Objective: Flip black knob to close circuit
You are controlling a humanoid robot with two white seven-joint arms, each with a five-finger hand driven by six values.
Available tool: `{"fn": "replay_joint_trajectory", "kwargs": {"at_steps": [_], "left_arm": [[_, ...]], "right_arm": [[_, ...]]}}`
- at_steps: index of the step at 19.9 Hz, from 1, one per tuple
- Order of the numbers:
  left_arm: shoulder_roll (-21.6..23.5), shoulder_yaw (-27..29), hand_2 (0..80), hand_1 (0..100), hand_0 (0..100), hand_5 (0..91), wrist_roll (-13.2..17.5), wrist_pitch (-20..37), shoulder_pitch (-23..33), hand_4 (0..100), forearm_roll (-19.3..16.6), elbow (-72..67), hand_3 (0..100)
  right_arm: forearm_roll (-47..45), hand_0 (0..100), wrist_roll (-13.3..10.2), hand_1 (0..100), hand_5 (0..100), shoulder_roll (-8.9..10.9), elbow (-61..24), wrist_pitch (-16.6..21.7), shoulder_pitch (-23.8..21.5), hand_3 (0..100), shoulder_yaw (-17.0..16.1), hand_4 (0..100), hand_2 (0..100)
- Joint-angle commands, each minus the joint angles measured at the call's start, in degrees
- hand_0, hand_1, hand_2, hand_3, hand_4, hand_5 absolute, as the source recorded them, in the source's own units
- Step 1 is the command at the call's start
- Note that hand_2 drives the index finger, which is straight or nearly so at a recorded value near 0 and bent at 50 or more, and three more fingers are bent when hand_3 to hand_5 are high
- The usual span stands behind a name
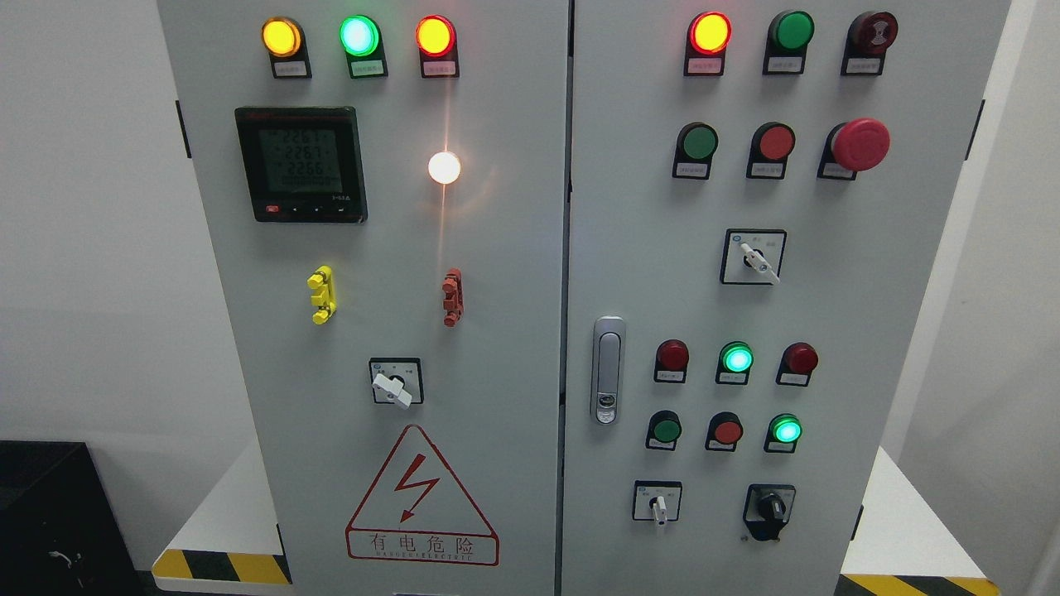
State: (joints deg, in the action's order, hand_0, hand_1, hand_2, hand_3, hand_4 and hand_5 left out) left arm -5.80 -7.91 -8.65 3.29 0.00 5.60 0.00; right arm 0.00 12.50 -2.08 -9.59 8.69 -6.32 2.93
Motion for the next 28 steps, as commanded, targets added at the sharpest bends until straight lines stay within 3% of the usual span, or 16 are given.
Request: {"fn": "replay_joint_trajectory", "kwargs": {"at_steps": [1, 4, 5, 8, 11, 14, 17, 19, 24, 26, 28], "left_arm": [[0.00, 0.00, 0.0, 56, 12, 0.0, 0.04, -0.04, 1.23, 0, -0.06, 1.76, 0], [0.00, 0.00, 0.0, 56, 12, 0.0, 0.04, -0.04, 1.32, 0, 0.02, 1.76, 0], [0.00, 0.00, 0.0, 56, 12, 0.0, 0.04, -0.04, 1.32, 0, -0.06, 1.67, 0], [0.00, 0.00, 0.0, 56, 12, 0.0, 0.04, -0.04, 1.32, 0, -0.06, 1.76, 0], [0.00, 0.00, 0.0, 56, 12, 0.0, 0.04, -0.04, 1.32, 0, -0.06, 1.76, 0], [0.00, 0.00, 0.0, 56, 12, 0.0, 0.04, -0.04, 1.32, 0, 0.02, 1.76, 0], [0.00, 0.00, 0.0, 56, 12, 0.0, 0.04, -0.04, 1.32, 0, -0.06, 1.76, 0], [0.00, 0.00, 0.0, 56, 12, 0.0, 0.04, -0.04, 1.32, 0, -0.06, 1.76, 0], [0.00, 0.00, 0.0, 56, 12, 0.0, 0.04, -0.04, 1.32, 0, -0.06, 1.76, 0], [0.00, 0.00, 0.0, 56, 12, 0.0, 0.04, -0.04, 1.32, 0, -0.06, 1.76, 0], [0.00, 0.00, 0.0, 56, 12, 0.0, 0.04, -0.04, 1.32, 0, 0.02, 1.76, 0]], "right_arm": [[1.85, 0, -0.11, 13, 0, -0.56, -1.48, 3.60, 0.61, 0, 0.23, 0, 0], [2.37, 0, -0.90, 13, 0, -0.56, -4.28, 5.89, 0.61, 7, 1.63, 2, 3], [3.07, 0, -1.68, 13, 0, -0.47, -5.86, 6.33, 0.44, 13, 2.59, 8, 7], [7.19, 0, -5.29, 13, 0, 0.06, -11.13, 6.60, -0.18, 25, 2.34, 19, 15], [10.97, 0, -8.45, 13, 11, -0.12, -19.56, 6.08, -2.19, 33, 1.29, 28, 19], [19.48, 0, -10.21, 15, 25, -0.99, -28.70, 4.50, -4.22, 40, -1.86, 34, 25], [28.97, 0, -10.83, 15, 31, -4.06, -35.48, 3.79, -4.93, 49, -7.40, 43, 31], [33.55, 0, -11.53, 16, 34, -4.60, -38.82, 3.79, -5.01, 54, -9.08, 47, 35], [38.13, 0, -17.15, 17, 51, -4.60, -44.19, 4.05, -4.93, 66, -8.21, 59, 50], [38.85, 0, -21.01, 17, 53, -4.69, -44.64, 4.05, -4.75, 68, -7.33, 61, 53], [38.93, 0, -23.92, 18, 62, -4.69, -45.51, 3.53, -4.31, 75, -5.67, 66, 59]]}}
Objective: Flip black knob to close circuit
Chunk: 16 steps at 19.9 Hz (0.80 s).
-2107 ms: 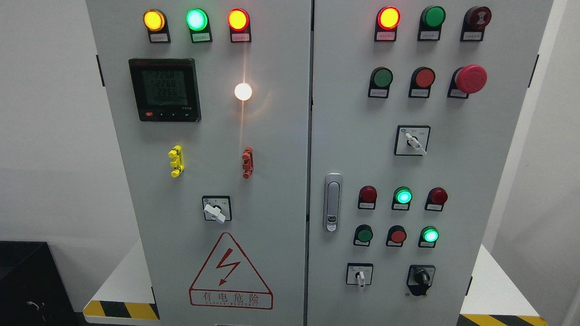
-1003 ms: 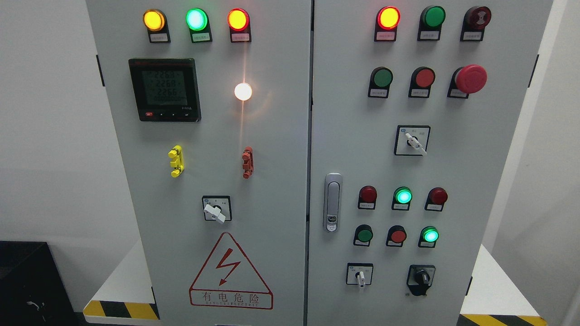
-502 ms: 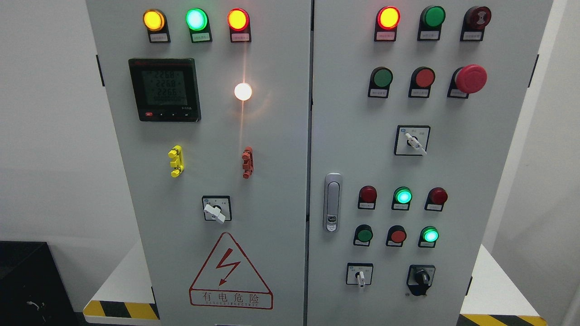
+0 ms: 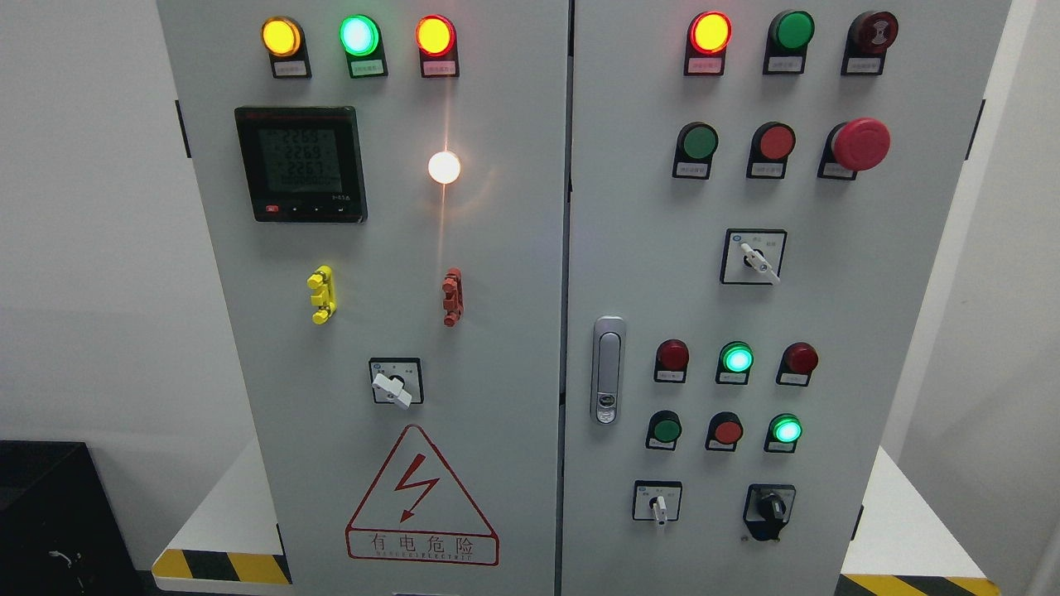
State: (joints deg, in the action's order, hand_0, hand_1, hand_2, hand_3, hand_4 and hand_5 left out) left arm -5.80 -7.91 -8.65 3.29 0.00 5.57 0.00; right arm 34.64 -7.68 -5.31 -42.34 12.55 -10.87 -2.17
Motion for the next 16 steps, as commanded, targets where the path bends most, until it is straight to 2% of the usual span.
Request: {"fn": "replay_joint_trajectory", "kwargs": {"at_steps": [1, 2, 7, 13, 15, 16], "left_arm": [[0.00, 0.00, 0.0, 56, 12, 0.0, 0.04, -0.04, 1.32, 0, -0.03, 1.76, 0], [0.09, 0.00, 0.0, 56, 12, 0.0, 0.04, -0.04, 1.32, 0, 0.05, 1.76, 0], [0.00, 0.00, 0.0, 56, 12, 0.0, 0.04, -0.04, 1.32, 0, 0.05, 1.76, 0], [0.00, 0.00, 0.0, 56, 12, 0.0, 0.04, -0.04, 1.32, 0, -0.03, 1.76, 0], [0.00, 0.00, 0.0, 56, 12, 0.0, 0.04, -0.04, 1.32, 0, 0.05, 1.76, 0], [0.00, 0.00, 0.0, 56, 12, 0.0, 0.04, -0.04, 1.32, 0, -0.03, 1.76, 0]], "right_arm": [[4.47, 0, -3.75, 19, 64, -1.46, -13.55, -0.77, 0.24, 76, 0.15, 67, 62], [5.69, 0, -3.75, 20, 69, -1.46, -15.04, -0.95, 0.24, 81, 0.67, 71, 67], [10.44, 0, -4.10, 25, 81, -1.37, -20.41, -1.21, 0.24, 91, 0.33, 80, 79], [19.31, 0, -5.50, 26, 91, -1.46, -27.34, -4.54, 0.33, 99, -0.02, 87, 87], [21.86, 0, -5.42, 25, 93, -1.46, -30.42, -5.34, 0.41, 100, -0.98, 89, 88], [22.83, 0, -5.42, 18, 94, -1.46, -31.74, -5.43, 0.33, 100, -0.99, 89, 89]]}}
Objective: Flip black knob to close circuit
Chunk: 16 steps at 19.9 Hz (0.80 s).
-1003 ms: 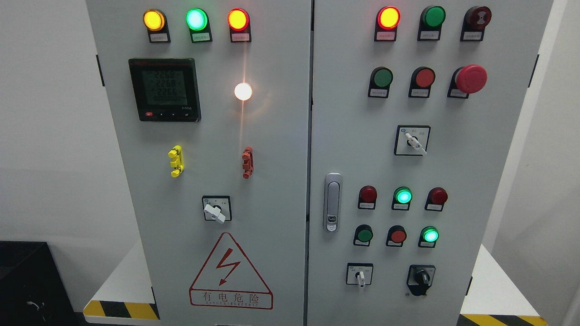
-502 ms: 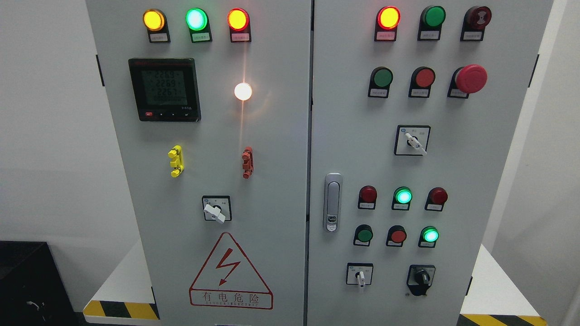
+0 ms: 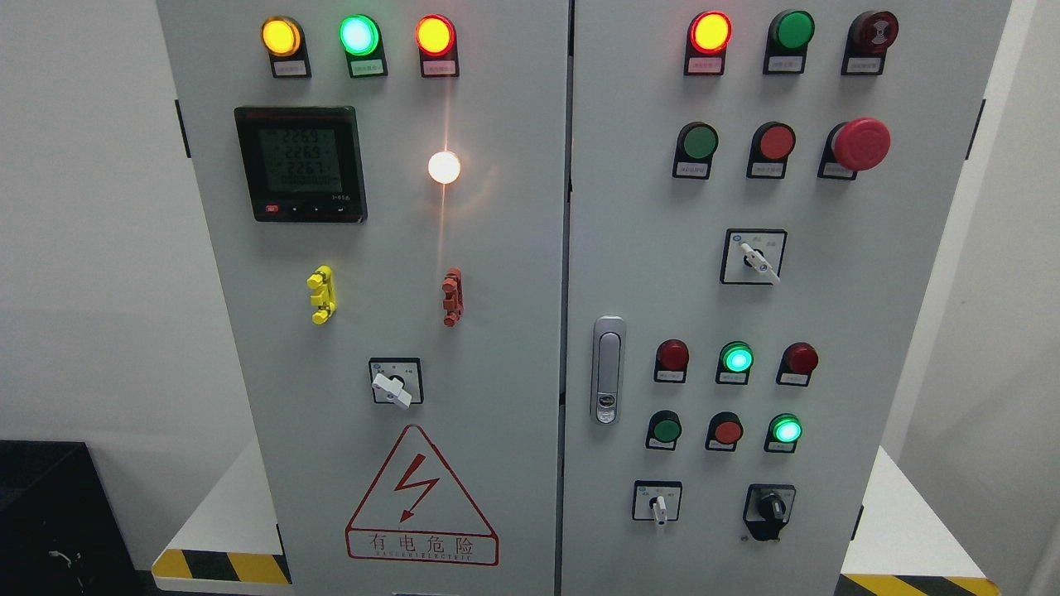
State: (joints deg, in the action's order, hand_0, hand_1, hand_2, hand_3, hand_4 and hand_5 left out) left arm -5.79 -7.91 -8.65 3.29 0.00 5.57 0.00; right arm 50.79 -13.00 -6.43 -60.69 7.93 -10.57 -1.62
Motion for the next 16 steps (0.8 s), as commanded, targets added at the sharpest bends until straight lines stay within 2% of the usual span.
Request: {"fn": "replay_joint_trajectory", "kwargs": {"at_steps": [1, 2, 3, 10, 14, 16], "left_arm": [[-0.01, 0.00, 0.0, 56, 12, 0.0, 0.04, -0.04, 1.32, 0, -0.03, 1.76, 0], [-0.01, 0.00, 0.0, 56, 12, 0.0, 0.04, -0.04, 1.32, 0, 0.05, 1.76, 0], [-0.01, 0.00, 0.0, 56, 12, 0.0, 0.04, -0.04, 1.32, 0, 0.05, 1.76, 0], [-0.01, 0.00, 0.0, 56, 12, 0.0, 0.04, -0.04, 1.32, 0, -0.03, 1.76, 0], [-0.01, 0.00, 0.0, 56, 12, 0.0, 0.04, -0.04, 1.32, 0, -0.03, 1.76, 0], [-0.01, 0.00, 0.0, 56, 12, 0.0, 0.04, -0.04, 1.32, 0, 0.05, 1.76, 0]], "right_arm": [[7.73, 0, -0.01, 14, 95, -0.34, -15.32, -0.99, 0.03, 100, -1.63, 89, 89], [8.87, 0, 0.16, 3, 95, -0.34, -17.08, -1.33, 0.03, 100, -1.63, 90, 89], [10.10, 0, 0.25, 0, 95, -0.34, -18.58, -1.43, 0.03, 100, -1.63, 90, 89], [17.40, 0, 0.43, 0, 97, -0.34, -26.40, -1.60, 0.03, 100, -2.77, 92, 92], [19.95, 0, 0.87, 0, 97, -0.34, -28.69, -4.41, 0.55, 100, -2.86, 93, 94], [20.74, 0, 2.27, 0, 98, -0.34, -29.13, -5.46, 0.82, 100, -3.30, 93, 94]]}}
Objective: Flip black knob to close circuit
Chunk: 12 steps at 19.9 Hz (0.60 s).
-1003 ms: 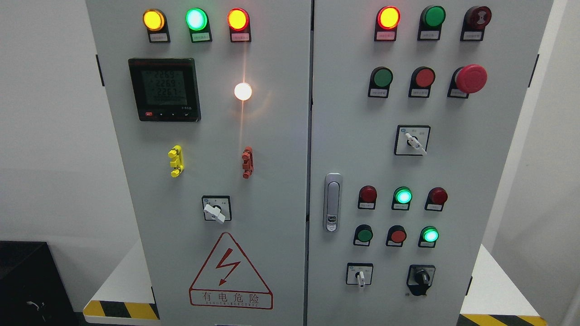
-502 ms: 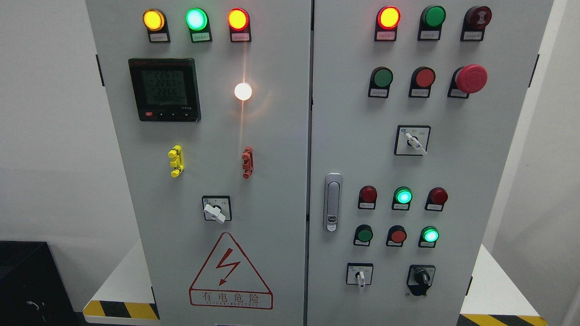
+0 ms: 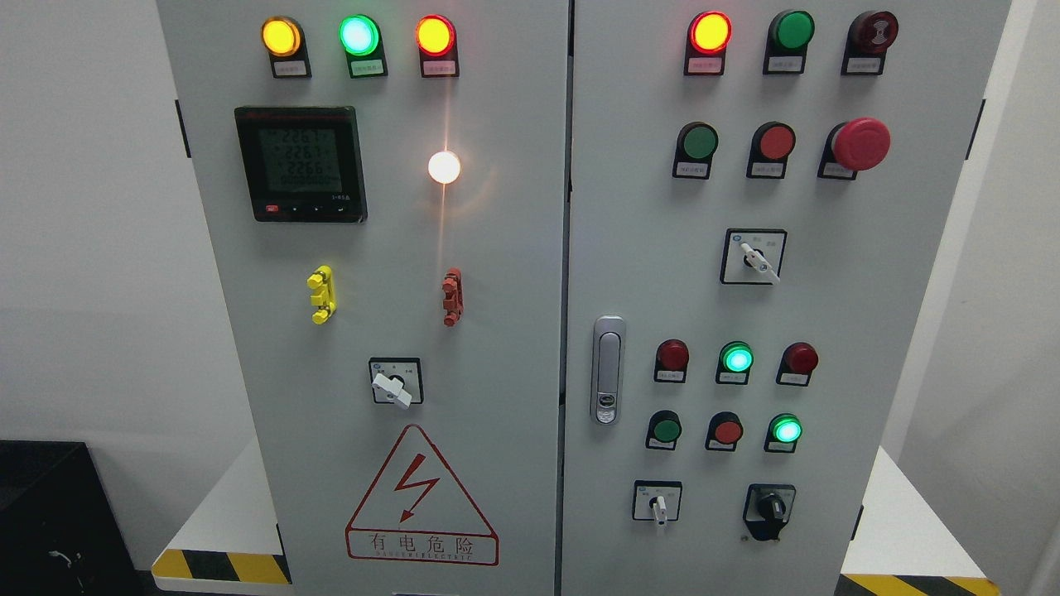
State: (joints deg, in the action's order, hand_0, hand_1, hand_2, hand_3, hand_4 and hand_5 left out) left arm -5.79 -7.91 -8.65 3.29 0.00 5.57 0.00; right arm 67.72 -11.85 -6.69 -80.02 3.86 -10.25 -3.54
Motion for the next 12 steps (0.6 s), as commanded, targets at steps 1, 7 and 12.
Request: {"fn": "replay_joint_trajectory", "kwargs": {"at_steps": [1, 7, 12], "left_arm": [[-0.01, 0.00, 0.0, 56, 12, 0.0, 0.04, -0.04, 1.32, 0, -0.04, 1.76, 0], [-0.01, 0.00, 0.0, 56, 12, 0.0, 0.04, -0.04, 1.32, 0, -0.04, 1.76, 0], [-0.01, 0.00, 0.0, 56, 12, 0.0, 0.04, -0.04, 1.32, 0, 0.05, 1.76, 0]], "right_arm": [[4.08, 0, 1.56, 0, 98, -0.08, -10.94, -1.83, 0.59, 100, -1.55, 94, 94], [5.58, 0, 3.50, 0, 99, -0.08, -13.58, -3.77, 1.99, 100, -1.55, 95, 95], [7.95, 0, 4.55, 0, 100, 0.01, -14.55, -4.03, 5.06, 100, -1.73, 95, 95]]}}
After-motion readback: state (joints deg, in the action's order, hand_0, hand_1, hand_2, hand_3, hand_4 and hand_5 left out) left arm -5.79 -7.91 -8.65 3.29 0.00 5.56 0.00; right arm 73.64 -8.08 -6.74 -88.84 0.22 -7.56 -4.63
